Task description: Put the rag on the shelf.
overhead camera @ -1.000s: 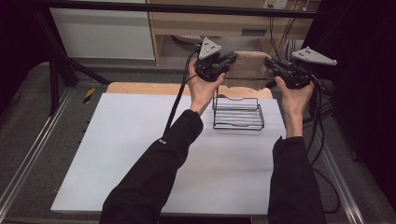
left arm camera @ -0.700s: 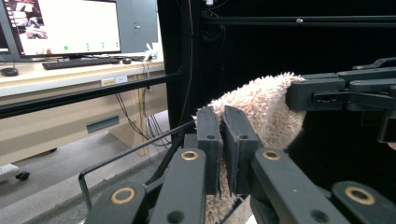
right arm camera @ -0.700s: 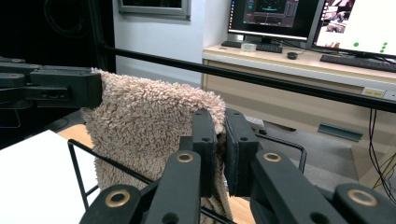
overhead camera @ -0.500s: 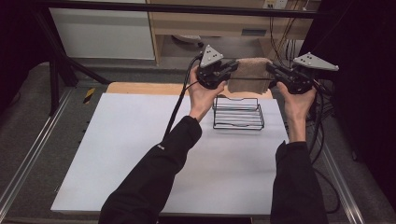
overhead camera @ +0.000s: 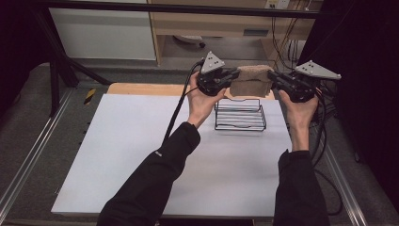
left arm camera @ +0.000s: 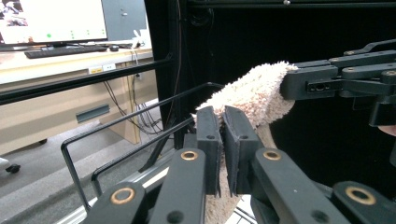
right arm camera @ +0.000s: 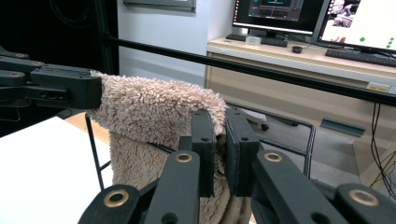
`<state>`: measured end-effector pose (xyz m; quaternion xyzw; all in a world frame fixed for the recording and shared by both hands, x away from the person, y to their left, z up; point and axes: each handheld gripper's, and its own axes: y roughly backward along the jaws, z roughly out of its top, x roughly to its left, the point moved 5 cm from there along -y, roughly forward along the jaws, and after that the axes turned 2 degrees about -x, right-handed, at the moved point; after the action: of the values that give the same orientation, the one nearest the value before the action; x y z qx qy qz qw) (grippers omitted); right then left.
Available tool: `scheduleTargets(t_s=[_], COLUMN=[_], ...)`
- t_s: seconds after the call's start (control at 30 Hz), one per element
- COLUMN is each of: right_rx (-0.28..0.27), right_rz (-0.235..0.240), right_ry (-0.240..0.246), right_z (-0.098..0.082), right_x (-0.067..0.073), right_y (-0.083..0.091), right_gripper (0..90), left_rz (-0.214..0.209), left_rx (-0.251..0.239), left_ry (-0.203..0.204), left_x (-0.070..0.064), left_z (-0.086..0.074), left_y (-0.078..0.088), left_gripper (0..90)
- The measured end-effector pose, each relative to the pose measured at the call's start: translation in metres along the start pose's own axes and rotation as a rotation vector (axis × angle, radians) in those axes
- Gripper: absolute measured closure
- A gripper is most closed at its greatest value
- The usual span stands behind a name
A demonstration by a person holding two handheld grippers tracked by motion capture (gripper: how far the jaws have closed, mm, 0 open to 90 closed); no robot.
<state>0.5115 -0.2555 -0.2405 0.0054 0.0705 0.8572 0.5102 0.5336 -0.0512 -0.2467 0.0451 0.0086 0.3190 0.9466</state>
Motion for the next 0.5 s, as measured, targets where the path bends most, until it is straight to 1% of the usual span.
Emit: scheduleTargets(t_s=[0.23,0.4,0.5], right_rx=[0.010,0.010,0.007], right_rz=[0.011,0.025,0.029], right_ry=[0.004,-0.002,-0.001], right_z=[-0.009,-0.015,-0.017], right_x=[0.002,0.003,0.003], right_y=[0.004,0.005,0.006], right_gripper=[83.6,83.5,83.3], left_rz=[-0.015,-0.024,-0.029], left_rx=[0.025,0.042,0.054], left_ry=[0.007,0.011,0.020], left_x=[-0.004,-0.004,-0.004], left_z=[-0.006,-0.011,-0.013], left_y=[0.001,0.003,0.003], left_gripper=[84.2,83.3,81.8])
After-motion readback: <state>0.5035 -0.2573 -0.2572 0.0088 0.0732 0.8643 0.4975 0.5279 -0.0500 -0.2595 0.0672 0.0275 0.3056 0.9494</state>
